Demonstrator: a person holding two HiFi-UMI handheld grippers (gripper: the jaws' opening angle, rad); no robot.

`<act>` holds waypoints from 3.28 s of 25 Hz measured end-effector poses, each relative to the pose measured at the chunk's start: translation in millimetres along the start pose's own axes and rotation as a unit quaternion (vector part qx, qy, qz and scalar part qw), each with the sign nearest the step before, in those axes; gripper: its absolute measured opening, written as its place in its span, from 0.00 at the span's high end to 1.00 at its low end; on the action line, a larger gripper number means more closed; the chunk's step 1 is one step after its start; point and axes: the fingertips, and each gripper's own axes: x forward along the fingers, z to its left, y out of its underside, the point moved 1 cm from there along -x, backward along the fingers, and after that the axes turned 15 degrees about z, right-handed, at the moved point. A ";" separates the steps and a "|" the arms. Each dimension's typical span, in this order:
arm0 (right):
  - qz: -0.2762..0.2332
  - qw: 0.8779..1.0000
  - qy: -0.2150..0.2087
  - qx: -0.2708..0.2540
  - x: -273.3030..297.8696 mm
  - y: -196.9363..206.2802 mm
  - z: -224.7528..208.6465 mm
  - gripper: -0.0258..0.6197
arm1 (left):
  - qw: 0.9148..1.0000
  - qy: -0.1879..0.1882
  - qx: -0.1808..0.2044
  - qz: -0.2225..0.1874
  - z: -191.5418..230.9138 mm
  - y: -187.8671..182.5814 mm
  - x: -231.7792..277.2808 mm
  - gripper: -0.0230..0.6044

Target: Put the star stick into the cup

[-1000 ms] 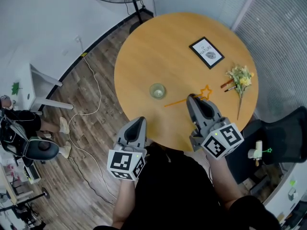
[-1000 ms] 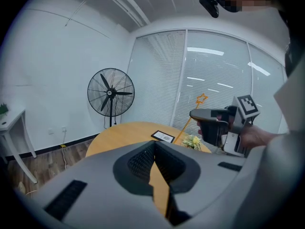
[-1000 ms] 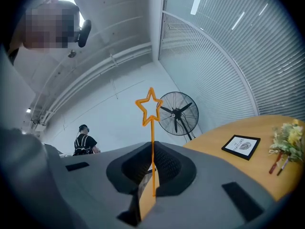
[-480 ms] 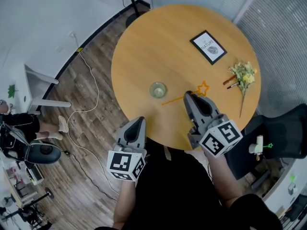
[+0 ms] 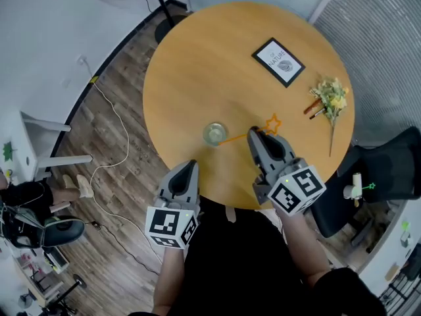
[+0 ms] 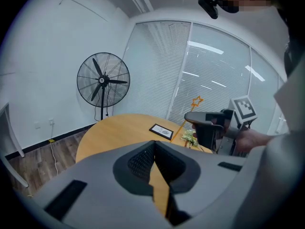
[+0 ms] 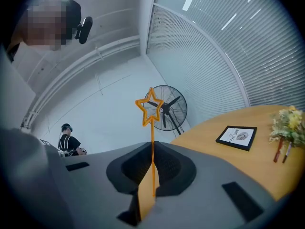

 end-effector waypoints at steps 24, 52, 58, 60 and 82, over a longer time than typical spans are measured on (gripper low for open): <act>0.040 0.995 0.066 0.068 64.6 52.0 -33.5 0.93 | 0.995 0.072 0.028 0.063 38.6 -0.7 51.8 0.97; 0.088 0.988 0.081 0.098 80.1 93.3 -52.0 0.92 | 0.994 0.083 0.023 0.066 42.0 2.4 61.0 0.97; 0.108 0.986 0.084 0.094 88.5 103.5 -53.9 0.92 | 0.994 0.084 0.022 0.066 40.7 3.6 59.4 0.97; 0.116 0.985 0.086 0.091 90.6 106.2 -52.7 0.92 | 0.994 0.084 0.021 0.065 41.7 3.1 57.5 0.97; 0.121 0.982 0.092 0.114 92.4 116.7 -67.9 0.91 | 0.994 0.083 0.021 0.069 38.8 4.5 60.2 0.97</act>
